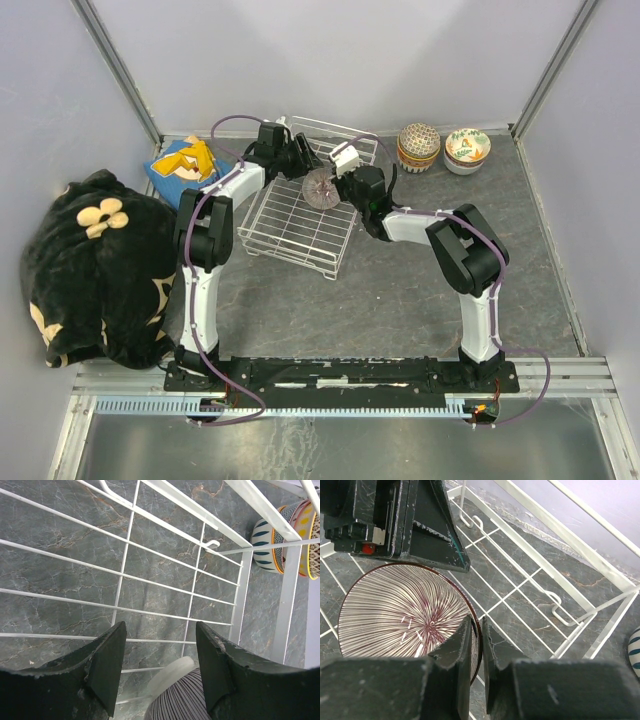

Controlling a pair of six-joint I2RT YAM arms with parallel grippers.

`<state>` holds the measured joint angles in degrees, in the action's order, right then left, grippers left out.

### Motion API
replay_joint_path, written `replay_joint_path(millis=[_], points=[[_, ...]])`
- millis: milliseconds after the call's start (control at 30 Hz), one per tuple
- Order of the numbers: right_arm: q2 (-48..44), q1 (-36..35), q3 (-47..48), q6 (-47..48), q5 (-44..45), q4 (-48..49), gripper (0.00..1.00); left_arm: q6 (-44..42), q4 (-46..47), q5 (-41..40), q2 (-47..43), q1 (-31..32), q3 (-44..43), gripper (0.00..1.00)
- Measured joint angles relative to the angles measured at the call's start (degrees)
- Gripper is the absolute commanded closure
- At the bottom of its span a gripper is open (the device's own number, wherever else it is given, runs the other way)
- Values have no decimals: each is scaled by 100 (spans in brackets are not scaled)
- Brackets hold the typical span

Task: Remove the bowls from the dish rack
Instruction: Pick up the bowl from the dish rack, then place the bowl with the bowl.

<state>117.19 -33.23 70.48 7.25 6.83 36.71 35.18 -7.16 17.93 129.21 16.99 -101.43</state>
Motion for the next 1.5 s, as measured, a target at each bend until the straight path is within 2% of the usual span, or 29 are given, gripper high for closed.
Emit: replay_joint_path(millis=[300,600,833,1000,1233,1500], points=[[-15,195,-50,-466,-341,0,99,111,212,-127,-52,0,85,36],[-402,511,-411,-868,-474,74,99,568,839,-442,-704,-17,461,35],[-640,730,-546,-1246,-470,256,99,955,1762,-815,-1394,-76,1102,35],[-723,868,-546,-1624,-503,387,99,1115,2251,-1088,-1801,-81,1908,34],[-750,1080,-544,-2267,-734,398,99,1215,2586,-1344,-2260,-81,2920,35],[-844,1250,-540,-2872,-927,205,99,1215,2747,-1491,-2677,-81,3381,34]])
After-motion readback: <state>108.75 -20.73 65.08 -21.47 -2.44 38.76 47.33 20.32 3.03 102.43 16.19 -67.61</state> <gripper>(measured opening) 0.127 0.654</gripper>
